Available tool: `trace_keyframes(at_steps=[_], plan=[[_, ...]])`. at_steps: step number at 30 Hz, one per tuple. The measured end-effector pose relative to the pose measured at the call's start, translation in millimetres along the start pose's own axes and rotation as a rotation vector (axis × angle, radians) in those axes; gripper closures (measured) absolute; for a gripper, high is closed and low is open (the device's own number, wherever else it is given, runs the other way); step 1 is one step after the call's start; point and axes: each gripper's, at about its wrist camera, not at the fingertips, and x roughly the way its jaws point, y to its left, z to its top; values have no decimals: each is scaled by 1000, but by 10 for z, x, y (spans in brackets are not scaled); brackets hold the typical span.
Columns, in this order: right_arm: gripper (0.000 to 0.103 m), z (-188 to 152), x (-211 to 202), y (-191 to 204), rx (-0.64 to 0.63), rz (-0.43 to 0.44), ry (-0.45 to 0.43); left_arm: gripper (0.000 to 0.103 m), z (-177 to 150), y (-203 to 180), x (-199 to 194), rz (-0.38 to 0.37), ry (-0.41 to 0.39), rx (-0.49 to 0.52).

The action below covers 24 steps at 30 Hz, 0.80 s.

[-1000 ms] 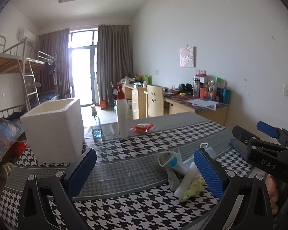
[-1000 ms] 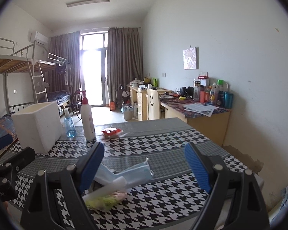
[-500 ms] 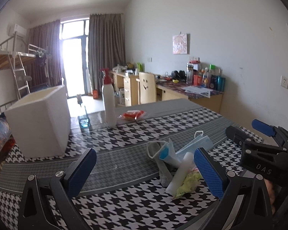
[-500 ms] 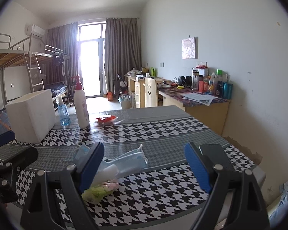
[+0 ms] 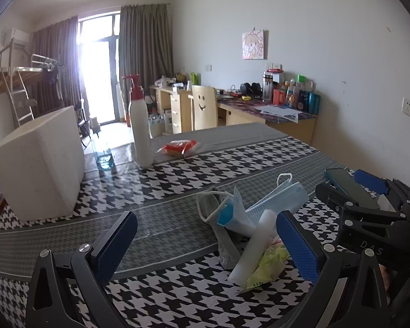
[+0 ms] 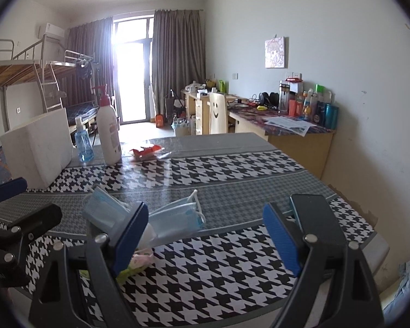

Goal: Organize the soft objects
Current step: 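Lower both open tools toward the grey cloth and blue masks, then grasp the grey cloth with the left tool while the right tool grasps a blue face mask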

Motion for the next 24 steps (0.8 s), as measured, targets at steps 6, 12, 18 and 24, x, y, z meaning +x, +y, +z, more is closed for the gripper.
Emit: trace_keyframes(at_steps=[6,12,18,24], plan=[[14,-25,65,-45,-10,-4,19,1,-41,-48,128,-31,55,10],[14,-66,129,-92,-9,-4,45,3,-109,-113,206,-44,96,40],[14,-94,176,-70,-17,2,59,21,-161,-79,385,-45,181,27],[14,-99,216,-82,-11,12,66,31,-200,-31,493,-29,228,6]])
